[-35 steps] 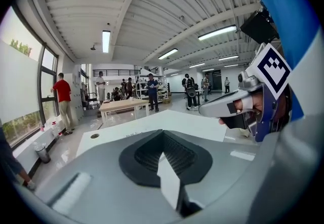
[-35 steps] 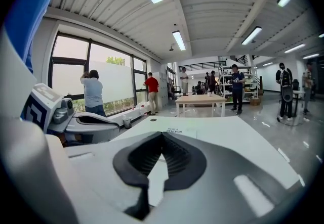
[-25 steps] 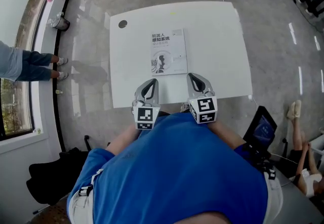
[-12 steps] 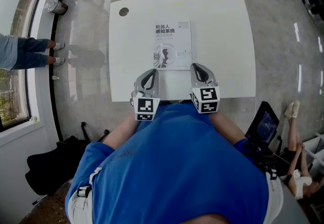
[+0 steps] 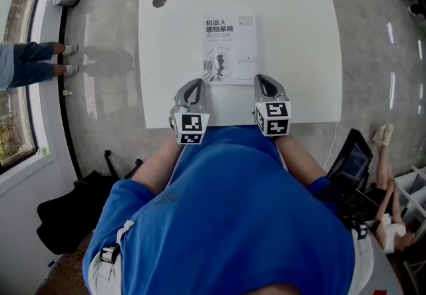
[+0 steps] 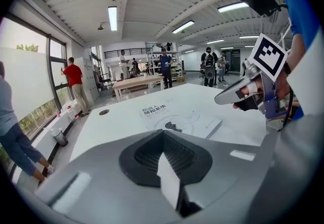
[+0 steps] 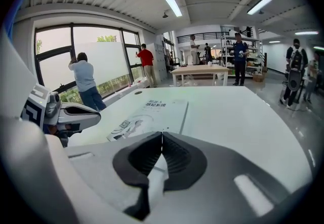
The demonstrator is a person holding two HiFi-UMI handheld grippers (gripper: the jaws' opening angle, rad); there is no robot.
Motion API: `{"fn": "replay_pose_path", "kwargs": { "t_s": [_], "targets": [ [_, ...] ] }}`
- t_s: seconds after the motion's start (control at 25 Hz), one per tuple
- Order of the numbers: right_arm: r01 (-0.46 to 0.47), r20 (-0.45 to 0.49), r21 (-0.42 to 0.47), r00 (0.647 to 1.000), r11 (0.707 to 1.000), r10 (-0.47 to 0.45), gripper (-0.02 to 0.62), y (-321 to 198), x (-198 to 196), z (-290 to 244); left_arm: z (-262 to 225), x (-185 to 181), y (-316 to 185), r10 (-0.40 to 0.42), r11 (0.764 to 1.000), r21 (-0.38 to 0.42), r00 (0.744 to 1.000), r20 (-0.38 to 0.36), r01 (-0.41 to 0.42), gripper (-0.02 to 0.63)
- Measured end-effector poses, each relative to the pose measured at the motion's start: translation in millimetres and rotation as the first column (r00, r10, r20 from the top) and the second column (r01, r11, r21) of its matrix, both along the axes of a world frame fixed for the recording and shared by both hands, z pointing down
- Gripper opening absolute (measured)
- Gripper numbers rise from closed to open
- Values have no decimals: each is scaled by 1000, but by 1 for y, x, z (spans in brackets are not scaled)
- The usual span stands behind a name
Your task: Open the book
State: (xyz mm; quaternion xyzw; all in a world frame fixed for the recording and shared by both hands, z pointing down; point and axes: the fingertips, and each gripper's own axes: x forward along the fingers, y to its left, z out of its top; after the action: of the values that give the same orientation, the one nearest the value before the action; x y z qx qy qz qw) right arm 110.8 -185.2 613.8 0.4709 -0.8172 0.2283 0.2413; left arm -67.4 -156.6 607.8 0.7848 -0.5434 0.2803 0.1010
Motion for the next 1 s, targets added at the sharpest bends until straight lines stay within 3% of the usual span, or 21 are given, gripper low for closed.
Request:
{"fn": "replay_pose_path", "kwargs": {
  "t_s": [0.16,0.28,0.4,0.84,1.0],
  "targets": [
    [-4,-21,-50,1000,999,3,8,-1,-1,11,15,-7,-5,-4,999,-43,1000,23,5,7],
    [-16,-17,-84,1000,996,15,66,-6,-1,17,25,-10,-9,2,998,-70,999,39,1,6],
    [-27,-14,-126,1000,992,26,83,-8,-2,24,33,-12,-11,9,995,-96,999,49,-4,7],
    [-50,37,-251,997,967,61,91,-20,-3,48,56,-7,-17,44,986,-162,996,79,-30,7],
    [-70,40,-238,996,969,82,92,-16,-5,38,52,-13,-10,47,987,-160,995,93,-32,8]
  ]
}}
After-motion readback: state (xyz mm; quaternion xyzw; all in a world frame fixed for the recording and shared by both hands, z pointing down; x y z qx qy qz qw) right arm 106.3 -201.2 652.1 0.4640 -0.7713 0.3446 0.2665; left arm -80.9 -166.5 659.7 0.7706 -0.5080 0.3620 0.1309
